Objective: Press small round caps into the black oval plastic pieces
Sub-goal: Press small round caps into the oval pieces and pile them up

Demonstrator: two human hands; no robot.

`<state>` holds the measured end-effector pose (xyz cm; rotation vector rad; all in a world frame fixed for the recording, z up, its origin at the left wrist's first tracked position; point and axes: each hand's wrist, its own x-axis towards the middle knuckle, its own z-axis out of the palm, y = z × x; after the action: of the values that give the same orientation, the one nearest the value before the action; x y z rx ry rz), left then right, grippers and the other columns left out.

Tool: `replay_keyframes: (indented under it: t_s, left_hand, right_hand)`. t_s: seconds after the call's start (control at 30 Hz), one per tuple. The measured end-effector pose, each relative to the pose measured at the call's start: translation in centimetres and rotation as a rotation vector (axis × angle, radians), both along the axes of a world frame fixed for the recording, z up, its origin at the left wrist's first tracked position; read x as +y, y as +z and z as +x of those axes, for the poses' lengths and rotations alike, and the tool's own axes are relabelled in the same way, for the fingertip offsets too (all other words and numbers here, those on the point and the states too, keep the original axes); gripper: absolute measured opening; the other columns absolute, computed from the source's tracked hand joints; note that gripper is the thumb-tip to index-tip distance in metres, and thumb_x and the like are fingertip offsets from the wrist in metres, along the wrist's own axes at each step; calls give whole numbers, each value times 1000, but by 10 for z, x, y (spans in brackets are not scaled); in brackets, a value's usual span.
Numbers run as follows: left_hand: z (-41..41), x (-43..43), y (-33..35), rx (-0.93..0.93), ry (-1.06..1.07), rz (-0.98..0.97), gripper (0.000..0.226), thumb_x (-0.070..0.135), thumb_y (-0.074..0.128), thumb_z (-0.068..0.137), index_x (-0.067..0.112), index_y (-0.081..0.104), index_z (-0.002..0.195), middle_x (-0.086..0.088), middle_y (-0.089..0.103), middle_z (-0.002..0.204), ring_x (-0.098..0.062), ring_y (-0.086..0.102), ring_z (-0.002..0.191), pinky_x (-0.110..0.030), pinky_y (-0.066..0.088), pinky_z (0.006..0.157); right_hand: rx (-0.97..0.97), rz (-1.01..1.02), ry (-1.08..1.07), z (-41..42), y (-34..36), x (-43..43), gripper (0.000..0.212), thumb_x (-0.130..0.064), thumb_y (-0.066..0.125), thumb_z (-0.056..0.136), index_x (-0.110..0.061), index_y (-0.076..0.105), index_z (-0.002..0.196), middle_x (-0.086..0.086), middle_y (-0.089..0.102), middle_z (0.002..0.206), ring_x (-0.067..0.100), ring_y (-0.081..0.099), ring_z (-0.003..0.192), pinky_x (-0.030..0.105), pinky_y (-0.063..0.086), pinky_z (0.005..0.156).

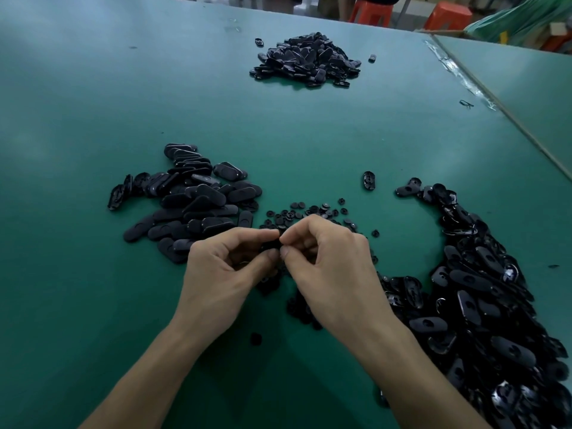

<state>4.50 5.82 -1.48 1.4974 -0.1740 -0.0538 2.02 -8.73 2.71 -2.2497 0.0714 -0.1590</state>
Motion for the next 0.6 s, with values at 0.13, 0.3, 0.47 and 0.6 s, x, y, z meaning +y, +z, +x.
replay_keyframes:
  t_s: [0.13, 0.3, 0.47, 0.6]
  left_hand:
    - [0, 1, 1, -22, -17, 26, 25, 3, 76, 79, 17, 76, 100, 0, 78, 89, -16, 75, 81, -20, 58, 73]
    - [2, 3, -1, -38, -19, 72, 27, -5, 74, 82, 15, 77, 100, -1, 78, 89, -16, 75, 80, -23, 59, 73]
    - [2, 4, -2, -19, -2, 74, 18, 11, 76, 80, 11, 75, 98, -3, 77, 87, -17, 73, 78, -24, 59, 72]
    - [3, 3, -4, -20, -11, 85, 15, 7, 74, 83, 12, 74, 97, -3, 77, 88, -16, 73, 78, -23, 58, 71]
  right_hand:
    - [-6, -25, -12, 0, 0, 1, 15, -14, 68, 92, -28, 70, 89, -16, 67, 80, -2, 63, 78, 13, 52, 70]
    - [3, -20, 25, 0, 1, -1, 16, -11, 66, 94, -25, 74, 95, -11, 71, 87, 0, 65, 80, 14, 53, 73]
    - [-17, -77, 38, -3, 2, 5, 22, -10, 62, 96, -22, 78, 107, -7, 75, 99, 3, 66, 92, 7, 48, 83]
    - [29, -61, 76, 0, 7, 1, 24, -9, 62, 94, -22, 79, 104, -7, 75, 98, 2, 65, 90, 6, 46, 81]
